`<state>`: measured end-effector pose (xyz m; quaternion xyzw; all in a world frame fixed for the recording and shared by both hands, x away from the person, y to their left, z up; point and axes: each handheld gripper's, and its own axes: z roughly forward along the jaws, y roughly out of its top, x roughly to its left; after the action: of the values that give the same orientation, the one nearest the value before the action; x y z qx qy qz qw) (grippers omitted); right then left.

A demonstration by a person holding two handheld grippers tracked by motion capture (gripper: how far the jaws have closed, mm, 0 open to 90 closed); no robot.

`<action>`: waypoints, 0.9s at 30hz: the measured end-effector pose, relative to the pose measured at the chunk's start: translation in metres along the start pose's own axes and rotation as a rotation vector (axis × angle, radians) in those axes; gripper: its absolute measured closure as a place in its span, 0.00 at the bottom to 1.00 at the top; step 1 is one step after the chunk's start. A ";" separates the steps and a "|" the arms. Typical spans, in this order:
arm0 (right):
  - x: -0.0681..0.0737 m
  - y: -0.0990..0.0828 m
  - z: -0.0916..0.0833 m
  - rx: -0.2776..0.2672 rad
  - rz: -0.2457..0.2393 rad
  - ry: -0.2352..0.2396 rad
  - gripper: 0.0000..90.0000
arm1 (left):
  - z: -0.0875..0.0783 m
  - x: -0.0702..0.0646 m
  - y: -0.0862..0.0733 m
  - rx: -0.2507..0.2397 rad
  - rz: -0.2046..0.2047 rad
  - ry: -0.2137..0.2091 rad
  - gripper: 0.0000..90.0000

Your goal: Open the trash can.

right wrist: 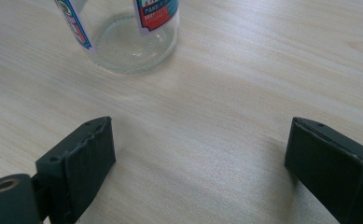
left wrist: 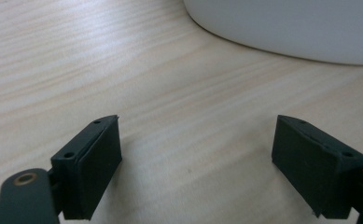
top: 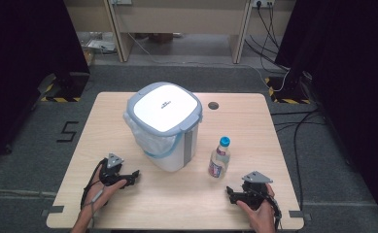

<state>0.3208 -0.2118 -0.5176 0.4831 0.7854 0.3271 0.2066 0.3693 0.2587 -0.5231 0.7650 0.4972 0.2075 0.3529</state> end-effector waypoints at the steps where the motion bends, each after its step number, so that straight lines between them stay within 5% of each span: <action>1: 0.000 0.000 0.000 0.000 -0.002 0.000 0.10 | 0.001 0.002 0.002 0.000 -0.010 -0.005 0.19; 9: 0.000 0.000 0.000 0.000 0.000 0.000 0.10 | 0.019 0.025 0.021 -0.029 -0.090 -0.024 0.19; 16: 0.000 0.001 0.001 0.000 -0.005 -0.003 0.09 | 0.037 0.048 0.038 -0.054 -0.117 0.001 0.19; 27: 0.000 0.001 0.001 0.002 -0.001 -0.003 0.09 | 0.061 0.075 0.071 -0.098 -0.184 -0.032 0.19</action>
<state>0.3221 -0.2115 -0.5176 0.4834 0.7858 0.3255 0.2072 0.4851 0.2882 -0.5139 0.7011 0.5489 0.1863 0.4152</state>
